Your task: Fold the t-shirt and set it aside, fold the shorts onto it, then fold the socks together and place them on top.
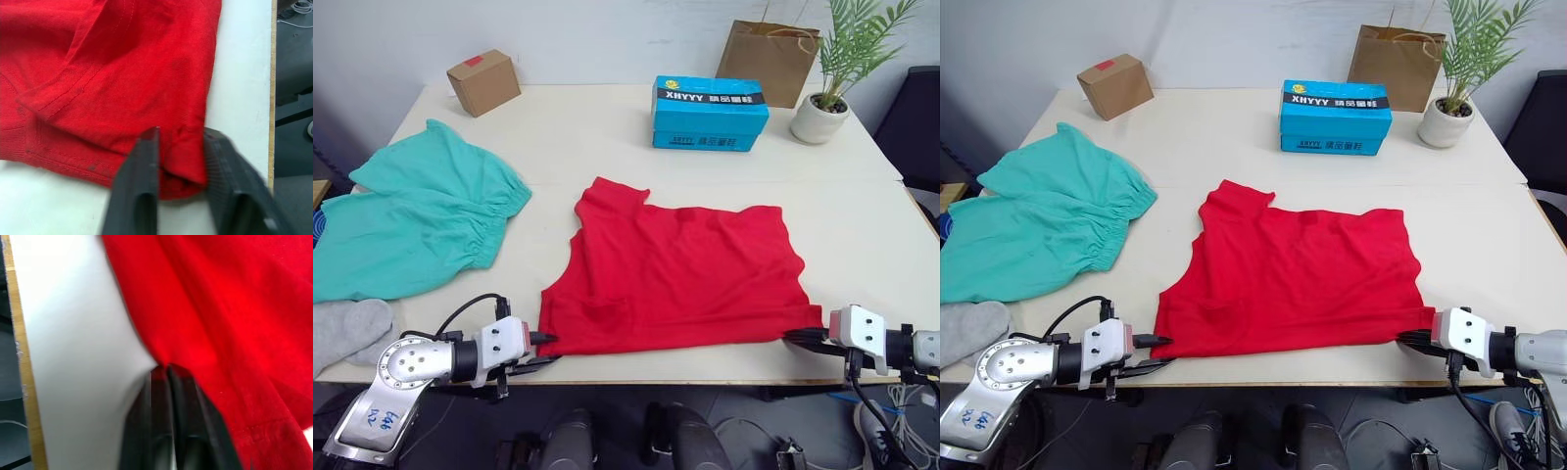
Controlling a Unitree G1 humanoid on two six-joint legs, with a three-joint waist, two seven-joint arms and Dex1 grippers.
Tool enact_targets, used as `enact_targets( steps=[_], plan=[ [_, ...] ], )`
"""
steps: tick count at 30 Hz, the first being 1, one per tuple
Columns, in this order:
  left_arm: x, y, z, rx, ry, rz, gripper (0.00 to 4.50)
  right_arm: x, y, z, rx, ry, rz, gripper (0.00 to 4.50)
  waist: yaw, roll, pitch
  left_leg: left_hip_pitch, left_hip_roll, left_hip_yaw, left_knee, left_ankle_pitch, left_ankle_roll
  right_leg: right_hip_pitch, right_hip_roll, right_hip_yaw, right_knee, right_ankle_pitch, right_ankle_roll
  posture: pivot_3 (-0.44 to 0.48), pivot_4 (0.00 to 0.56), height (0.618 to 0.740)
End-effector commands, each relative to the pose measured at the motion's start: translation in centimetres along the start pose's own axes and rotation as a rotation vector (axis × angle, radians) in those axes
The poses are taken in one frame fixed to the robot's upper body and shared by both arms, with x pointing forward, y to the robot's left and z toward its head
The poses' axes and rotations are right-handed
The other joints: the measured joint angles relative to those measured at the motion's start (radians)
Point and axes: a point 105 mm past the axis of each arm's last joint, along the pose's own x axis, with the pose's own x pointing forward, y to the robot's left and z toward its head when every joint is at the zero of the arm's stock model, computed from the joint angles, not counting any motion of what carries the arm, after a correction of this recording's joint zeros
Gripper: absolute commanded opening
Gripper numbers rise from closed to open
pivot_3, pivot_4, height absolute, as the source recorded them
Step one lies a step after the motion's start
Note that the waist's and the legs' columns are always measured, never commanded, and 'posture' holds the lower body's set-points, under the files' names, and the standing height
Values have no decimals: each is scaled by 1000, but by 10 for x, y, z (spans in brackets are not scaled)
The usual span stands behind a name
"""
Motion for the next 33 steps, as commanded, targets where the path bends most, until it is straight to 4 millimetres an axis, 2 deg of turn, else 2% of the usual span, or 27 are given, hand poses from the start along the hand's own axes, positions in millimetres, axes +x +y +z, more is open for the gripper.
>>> enact_targets(
  steps=[1, 6, 11, 14, 17, 20, 24, 26, 30, 33],
  plan=[
    [-8, -5, -14, -39, 67, -30, 17, -14, 6, -7, 50, 47, 40, 0, 0, 0, 0, 0, 0, 1, -1, 0, 0, 0, 0, 1, 0, 0, 0, 0, 150, 740],
    [-25, -16, -6, -58, 75, -66, 17, -22, 17, -13, 80, 78, 58, 0, -2, 1, -1, 1, 0, 2, -3, -1, 4, -2, 1, 2, 0, 1, -2, 0, 150, 740],
    [-34, -25, 8, -108, 83, 4, 17, -21, 28, -17, 94, 88, 42, 0, -1, 0, -2, 0, 4, 4, -1, -9, 3, -3, 5, 3, -1, -2, -1, 0, 150, 740],
    [-37, -30, 10, -119, 97, 36, 17, -21, 34, -20, 109, 89, 36, 0, 0, -1, -2, 0, 4, 5, -1, -11, 4, -2, 6, 4, -2, -3, 0, 0, 150, 740],
    [-39, -29, 7, -128, 103, 81, 17, -19, 39, -23, 124, 82, 35, 0, 0, -3, -3, 0, 4, 5, 0, -11, 3, -2, 7, 5, -2, -3, 0, 0, 150, 740],
    [-40, -24, 8, -167, 50, 107, 17, -14, 36, -20, 173, 36, 2, 0, 0, -5, -5, 1, 4, 5, 0, -11, 3, -2, 8, 6, -2, -4, -1, 0, 150, 740],
    [-50, -28, 13, -234, -2, 49, 1039, -15, 34, -13, 219, 0, 14, 898, -3, -8, -6, 1, 6, 5, 1, -10, 2, -2, 9, 7, -1, -4, -3, 0, 150, 740],
    [-60, -23, 10, -267, 22, 59, 1658, -21, 36, -6, 249, -19, 45, 1569, -3, -8, -7, 1, 6, 6, 0, -10, 2, -2, 9, 7, -1, -4, -3, 0, 150, 740],
    [-85, -15, 20, -452, -48, 25, 2876, -37, 35, 17, 329, -20, 120, 2879, -1, -5, -6, 0, 6, 6, 0, -10, 3, -4, 9, 7, 0, -4, -4, 0, 150, 740],
    [-97, 22, 26, -514, -117, 122, 3813, -46, 24, 47, 361, -62, 144, 3922, -1, -2, -5, 1, 6, 6, 1, -10, 3, -4, 9, 7, 0, -4, -4, 0, 150, 740]
  ],
)
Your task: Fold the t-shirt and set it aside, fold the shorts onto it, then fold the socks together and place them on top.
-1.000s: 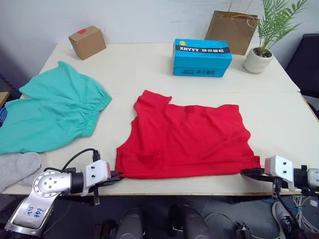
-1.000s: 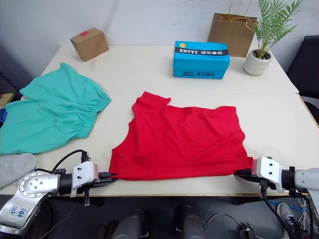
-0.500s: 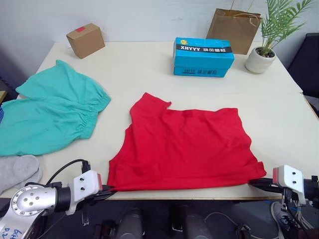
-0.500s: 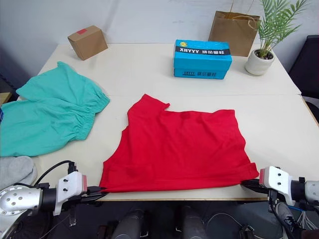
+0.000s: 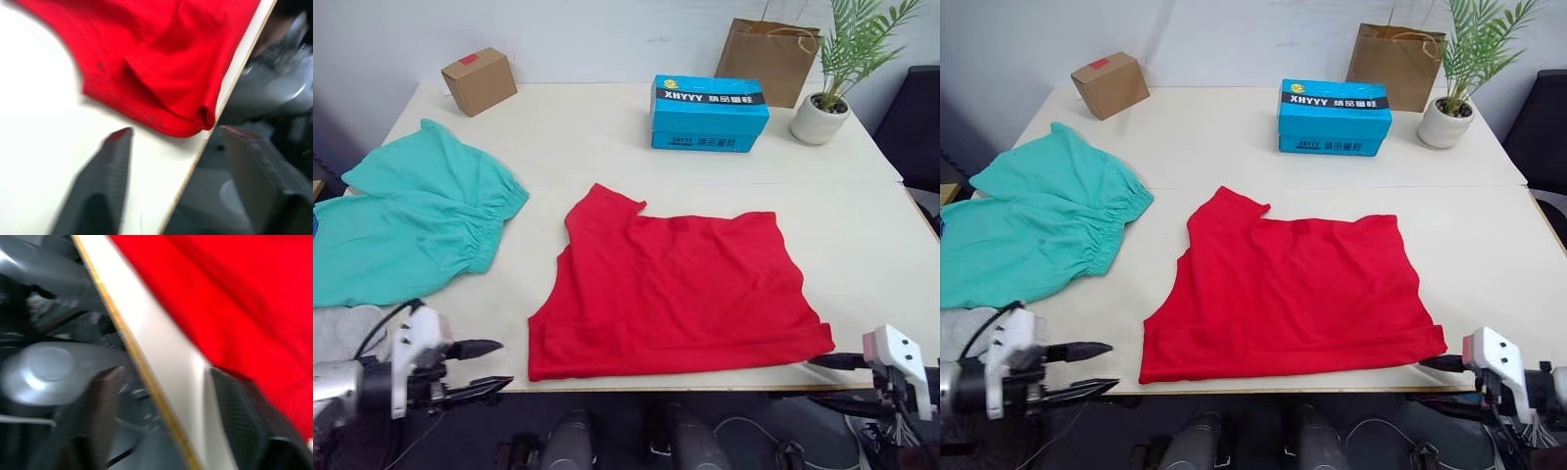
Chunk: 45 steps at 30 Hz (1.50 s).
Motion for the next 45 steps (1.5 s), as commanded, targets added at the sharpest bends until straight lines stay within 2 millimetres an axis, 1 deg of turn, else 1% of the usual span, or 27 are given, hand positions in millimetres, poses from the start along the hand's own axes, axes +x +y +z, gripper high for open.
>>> enact_targets(
  steps=[1, 2, 4, 6, 7, 8, 11, 12, 16, 19, 23, 27, 30, 34, 37, 39, 41, 42, 45],
  plan=[
    [-9, 31, 28, -24, -99, 79, 4150, -12, -2, 44, -14, -70, 19, 4303, 3, 1, 1, 0, 0, 0, 1, 1, 0, 0, 0, 0, 0, 0, 0, 0, 150, 740],
    [-5, 46, 36, -18, -116, 117, 4421, -15, -8, 55, -12, -97, -3, 4500, 3, 1, 1, 0, 0, 0, 1, 2, -1, 0, 0, 0, 0, 0, -1, 0, 150, 740],
    [3, 65, 47, 16, -119, 165, 4421, -18, -23, 71, -36, -144, -66, 4500, 3, 1, 1, 0, 0, 0, 1, 2, -4, 1, 0, 0, -1, 2, -2, 0, 150, 740],
    [16, 80, 55, 48, -105, 177, 4421, -20, -40, 82, -63, -187, -126, 4500, 2, 1, 1, -1, 0, 1, 1, 2, -4, 0, 0, 1, -1, 4, -1, 0, 150, 740],
    [25, 90, 61, 60, -106, 194, 4421, -20, -51, 88, -96, -216, -169, 4500, 2, 1, 1, -1, -1, 1, 1, 4, -2, 0, 0, 2, -1, 5, -1, 0, 150, 740],
    [35, 100, 69, 85, -117, 210, 4421, -18, -62, 94, -118, -246, -202, 4500, 2, 0, 1, -1, -1, 2, 1, 5, 1, 0, 0, 2, -1, 5, -1, 0, 150, 740],
    [63, 124, 89, 105, -149, 225, 4421, -7, -94, 107, -254, -316, -321, 4500, 1, -2, 0, -2, -2, 4, 1, 6, 0, -2, 0, 2, 1, 8, 1, 0, 150, 740],
    [69, 129, 93, 107, -151, 227, 4421, -4, -100, 109, -284, -321, -336, 4500, 1, -3, 0, -1, -2, 4, 1, 8, -4, -2, 0, 2, 2, 8, 1, 0, 150, 740],
    [97, 148, 107, 105, -151, 227, 4421, 15, -112, 115, -333, -348, -330, 4500, -1, -3, 0, -2, -4, 11, 2, 10, -6, -7, -2, 4, 9, 6, 4, 0, 150, 740],
    [111, 167, 116, 112, -149, 297, 4421, 26, -120, 117, -343, -365, -333, 4500, -4, -5, 2, -6, -5, 17, 4, 11, -5, -15, -2, 9, 18, 6, 4, 0, 150, 740],
    [120, 180, 124, 106, -146, 349, 4421, 34, -127, 116, -347, -371, -337, 4500, -15, -6, 2, -4, -4, 21, 8, 10, -4, -16, -2, 14, 19, 6, 4, 0, 150, 740],
    [124, 188, 128, 49, -137, 387, 4421, 36, -125, 118, -333, -409, -329, 4500, -28, -7, 3, -3, -4, 22, 14, 10, -4, -16, -3, 17, 26, 6, 4, 0, 150, 740],
    [131, 181, 127, -33, -150, 307, 3835, 35, -122, 113, -324, -404, -324, 4500, -31, -8, 3, 0, -4, 24, 15, 10, -4, -16, -3, 21, 30, 6, 4, 0, 150, 740],
    [143, 174, 117, -110, -112, 254, 2509, 29, -124, 108, -301, -401, -349, 4500, -32, -8, 3, 0, -3, 24, 15, 11, -5, -17, -2, 21, 32, 6, 4, 0, 150, 740],
    [148, 178, 110, -188, -106, 301, 1540, 25, -126, 107, -299, -399, -359, 4500, -32, -8, 3, 0, -3, 25, 15, 11, -5, -17, -2, 22, 32, 6, 3, 0, 150, 740],
    [151, 179, 109, -214, -114, 312, 900, 25, -127, 107, -297, -398, -360, 4500, -31, -8, 3, 0, -3, 25, 15, 11, -5, -17, -3, 23, 32, 6, 3, 0, 150, 740],
    [157, 174, 110, -242, -128, 272, 222, 26, -128, 108, -291, -398, -357, 4500, -30, -8, 3, 1, -3, 25, 15, 11, -5, -17, -3, 23, 32, 6, 3, 0, 150, 740],
    [158, 173, 111, -256, -143, 268, 27, 26, -128, 108, -289, -397, -356, 4500, -29, -8, 3, 1, -3, 25, 15, 11, -5, -17, -3, 23, 32, 6, 3, 0, 150, 740],
    [158, 173, 118, -266, -202, 260, 27, 27, -133, 107, -288, -380, -362, 4500, -29, -8, 3, 0, -3, 25, 16, 11, -5, -17, -3, 23, 32, 6, 3, 0, 150, 740]
  ],
)
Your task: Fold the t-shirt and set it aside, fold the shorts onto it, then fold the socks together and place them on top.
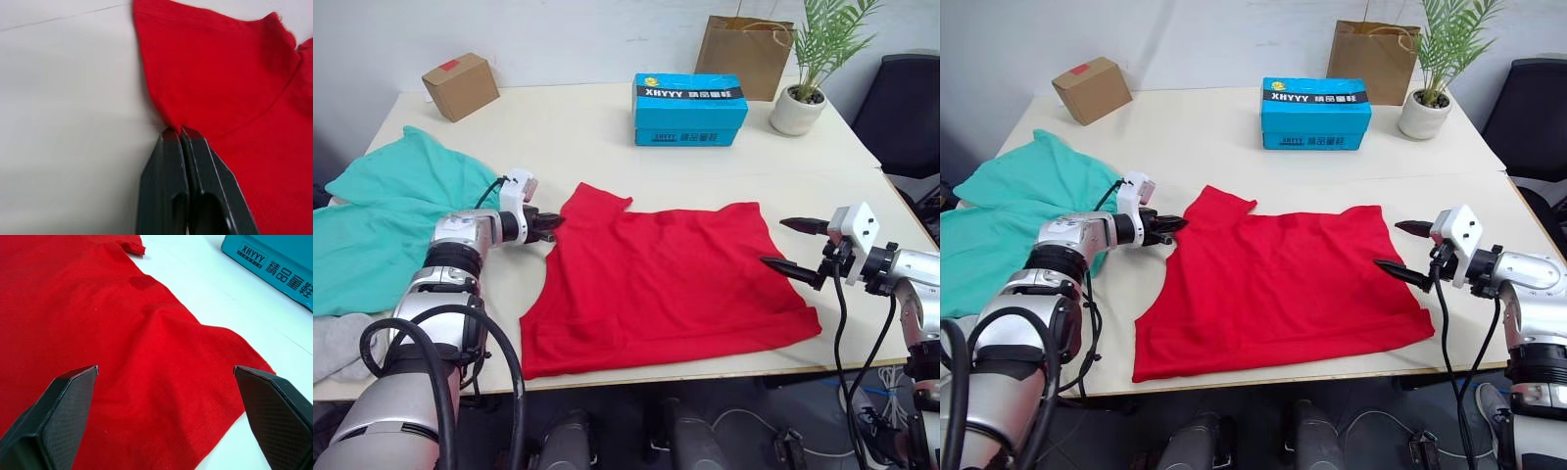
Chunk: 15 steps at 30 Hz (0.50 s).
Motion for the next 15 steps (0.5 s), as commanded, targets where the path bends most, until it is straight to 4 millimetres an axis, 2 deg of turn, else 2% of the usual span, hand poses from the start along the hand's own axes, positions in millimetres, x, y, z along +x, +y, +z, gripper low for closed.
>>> enact_targets(
  steps=[1, 7, 15],
  plan=[
    [-2, -4, 16, -9, -92, -32, 27, -3, -14, 8, -38, 1, -31, 4500, -1, 0, 0, 0, 0, 0, 0, 0, 0, 0, 0, 0, 0, 0, 0, 0, 150, 740],
    [-10, -5, 25, 71, -161, -80, 27, 8, -39, -2, -51, 94, -100, 4500, -11, 0, 0, 0, 0, 1, 0, 0, -1, -1, 0, 0, 1, 0, 0, 0, 150, 740],
    [-12, -7, 14, 197, -134, -115, 27, 34, -63, -5, -2, 148, -204, 4500, -28, 0, 0, -1, 1, 4, 0, 1, -1, -4, 0, 2, 2, 0, -1, 0, 150, 740]
  ],
)
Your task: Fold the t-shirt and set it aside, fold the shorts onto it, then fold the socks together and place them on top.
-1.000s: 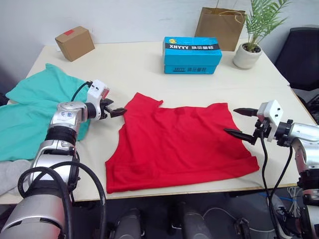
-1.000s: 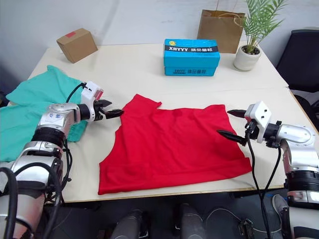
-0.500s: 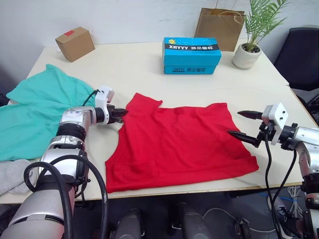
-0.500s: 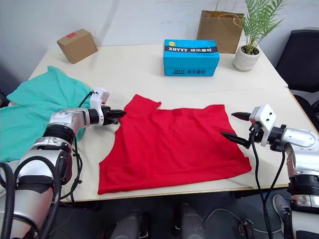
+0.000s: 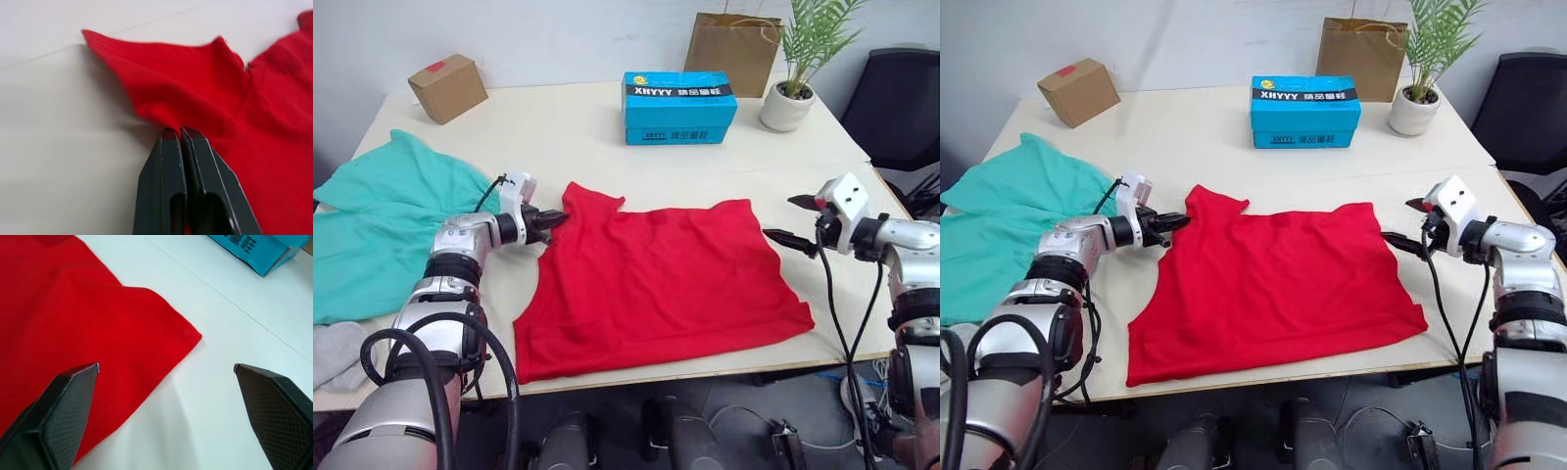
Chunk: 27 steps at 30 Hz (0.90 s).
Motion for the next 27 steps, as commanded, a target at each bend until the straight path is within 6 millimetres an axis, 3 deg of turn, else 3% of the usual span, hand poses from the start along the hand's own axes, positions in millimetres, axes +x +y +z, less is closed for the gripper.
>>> enact_targets(
  steps=[1, 7, 12, 17, 20, 27],
  plan=[
    [-5, 0, 14, 76, -35, -10, 27, 11, -8, 11, -6, 0, -46, 4500, -1, 0, 0, -1, 0, 0, 0, 0, 0, -1, 0, 0, 0, 0, 0, 0, 150, 740],
    [-10, 3, 8, 75, -35, 2, 27, 35, 1, 18, -15, 41, -11, 4500, 0, 0, 0, -2, 0, 3, 0, 0, 0, -5, 0, 3, 4, 0, 0, 0, 150, 740],
    [-15, 5, 4, 75, -35, 14, 27, 53, -4, 24, -13, 83, -107, 4500, -5, 0, 0, -2, 0, 7, 0, 0, 0, -9, 0, 7, 8, 0, 0, 0, 150, 740],
    [-14, 4, 5, 73, -40, 14, 27, 64, 4, 20, 109, 113, -91, 4500, -5, 0, 0, -2, 0, 8, 0, 0, -1, -10, 0, 8, 9, -1, -1, 0, 150, 740],
    [-14, 4, 9, 76, -48, 19, 0, 68, 10, 17, 132, 130, -64, 3880, -7, 0, 0, -2, 0, 8, 0, 0, -1, -10, 0, 8, 9, -1, -1, 0, 150, 740],
    [-18, 5, 11, 92, -38, 21, 0, 70, 8, 18, 177, 110, -99, 1450, -11, 0, 0, -2, 0, 8, 0, 0, -1, -10, 0, 8, 9, -1, -1, 0, 150, 740]
  ],
)
